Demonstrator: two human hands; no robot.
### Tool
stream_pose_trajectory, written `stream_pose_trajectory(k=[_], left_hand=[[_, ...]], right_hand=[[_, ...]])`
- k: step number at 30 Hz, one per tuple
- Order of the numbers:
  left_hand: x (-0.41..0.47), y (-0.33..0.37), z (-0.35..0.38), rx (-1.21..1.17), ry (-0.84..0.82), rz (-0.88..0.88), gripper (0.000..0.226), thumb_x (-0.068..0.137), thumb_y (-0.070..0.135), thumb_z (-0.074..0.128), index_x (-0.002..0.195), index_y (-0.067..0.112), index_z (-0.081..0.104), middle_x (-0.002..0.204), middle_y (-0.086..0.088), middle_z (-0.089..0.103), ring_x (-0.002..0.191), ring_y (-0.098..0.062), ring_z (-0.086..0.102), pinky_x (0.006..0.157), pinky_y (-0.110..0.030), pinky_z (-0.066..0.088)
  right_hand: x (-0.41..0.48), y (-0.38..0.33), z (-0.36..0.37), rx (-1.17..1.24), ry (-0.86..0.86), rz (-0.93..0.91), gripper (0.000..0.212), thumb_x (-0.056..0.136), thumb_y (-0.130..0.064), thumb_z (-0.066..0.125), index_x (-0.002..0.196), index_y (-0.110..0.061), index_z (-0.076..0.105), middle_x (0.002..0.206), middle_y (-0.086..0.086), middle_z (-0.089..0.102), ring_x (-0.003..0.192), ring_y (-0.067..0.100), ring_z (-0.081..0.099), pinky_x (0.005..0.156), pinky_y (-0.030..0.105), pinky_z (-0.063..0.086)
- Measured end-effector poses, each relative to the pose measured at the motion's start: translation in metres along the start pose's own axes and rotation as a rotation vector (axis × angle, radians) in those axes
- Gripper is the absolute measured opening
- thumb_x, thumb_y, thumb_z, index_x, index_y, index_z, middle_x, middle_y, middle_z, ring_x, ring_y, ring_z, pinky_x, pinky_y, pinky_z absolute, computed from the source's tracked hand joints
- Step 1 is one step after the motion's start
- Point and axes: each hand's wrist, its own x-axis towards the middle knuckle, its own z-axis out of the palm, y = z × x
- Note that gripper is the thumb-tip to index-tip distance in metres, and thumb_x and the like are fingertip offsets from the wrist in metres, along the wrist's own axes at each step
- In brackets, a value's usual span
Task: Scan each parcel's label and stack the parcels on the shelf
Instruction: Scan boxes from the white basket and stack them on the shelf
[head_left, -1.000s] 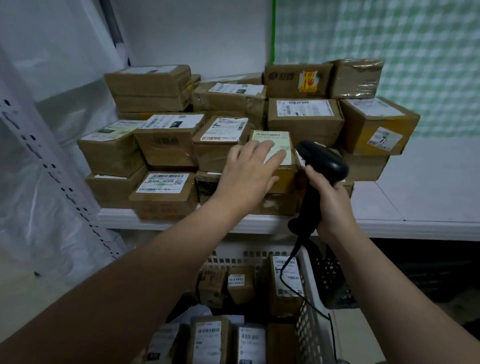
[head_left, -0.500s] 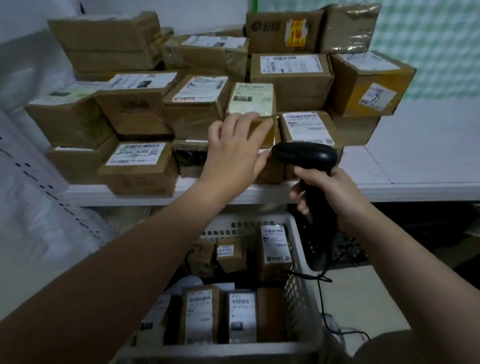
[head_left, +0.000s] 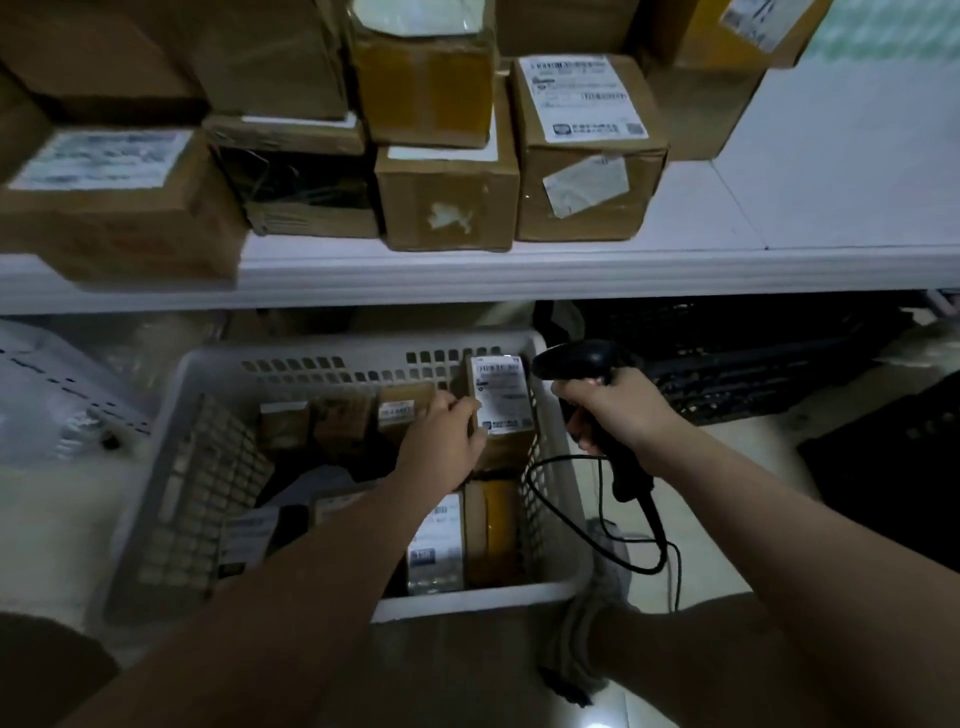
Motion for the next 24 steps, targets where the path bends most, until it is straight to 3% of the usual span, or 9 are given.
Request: stream_pose_trajectory(k=[3, 6, 10, 15, 21, 24], left_hand=[[0.031, 0.013, 0.018, 0.036, -0.077, -0.105, 0.047, 0.098, 0.038, 0.045, 0.14, 0.019, 0.044, 0.137, -0.012, 0.041, 0.122, -0.03, 0.043, 0.098, -0.041, 0.043], [0.053, 0.027, 0.037, 0.068, -0.15, -0.221, 0.054, 0.094, 0.051, 0.045, 0.133, 0.014, 0.048, 0.132, -0.016, 0.046, 0.117, -0.032, 0.046, 0.087, -0.038, 0.045], [0.063, 0.034, 0.059, 0.066, -0.139, -0.393, 0.091, 0.079, 0.067, 0.057, 0.142, 0.01, 0.024, 0.148, -0.022, 0.026, 0.124, -0.037, 0.042, 0.087, -0.041, 0.046], [0.064, 0.03, 0.06, -0.22, -0.11, -0.564, 0.096, 0.074, 0.051, 0.072, 0.14, 0.016, 0.013, 0.131, -0.015, 0.033, 0.113, -0.033, 0.046, 0.079, -0.039, 0.047], [0.021, 0.012, 0.035, -0.573, 0.024, -0.58, 0.106, 0.061, 0.047, 0.075, 0.145, 0.026, 0.013, 0.13, -0.009, 0.041, 0.106, -0.027, 0.054, 0.084, -0.044, 0.055], [-0.017, 0.002, 0.011, -0.627, 0.059, -0.577, 0.115, 0.061, 0.044, 0.074, 0.15, 0.029, 0.004, 0.13, -0.005, 0.038, 0.109, -0.027, 0.053, 0.086, -0.042, 0.054]], right_hand=[[0.013, 0.005, 0.001, -0.003, -0.005, 0.026, 0.019, 0.085, -0.021, 0.07, 0.077, -0.006, 0.061, 0.059, 0.015, 0.06, 0.043, 0.025, 0.049, 0.048, 0.029, 0.043], [0.025, 0.009, -0.003, 0.019, 0.001, 0.054, 0.02, 0.084, -0.021, 0.071, 0.076, -0.006, 0.061, 0.059, 0.014, 0.059, 0.041, 0.024, 0.049, 0.045, 0.028, 0.041], [0.036, 0.018, -0.012, -0.01, 0.034, 0.089, 0.019, 0.085, -0.022, 0.069, 0.076, -0.006, 0.063, 0.064, 0.016, 0.064, 0.039, 0.023, 0.05, 0.045, 0.027, 0.043], [0.042, 0.022, -0.017, -0.075, 0.011, 0.104, 0.019, 0.086, -0.024, 0.068, 0.081, -0.007, 0.064, 0.068, 0.016, 0.065, 0.043, 0.023, 0.053, 0.046, 0.027, 0.046], [0.024, 0.02, 0.01, -0.01, -0.068, 0.125, 0.019, 0.088, -0.019, 0.066, 0.079, -0.004, 0.059, 0.061, 0.015, 0.059, 0.044, 0.023, 0.051, 0.045, 0.027, 0.042], [0.003, 0.018, 0.041, 0.015, -0.135, 0.077, 0.018, 0.087, -0.022, 0.069, 0.087, -0.005, 0.064, 0.069, 0.012, 0.061, 0.058, 0.023, 0.057, 0.054, 0.031, 0.047]])
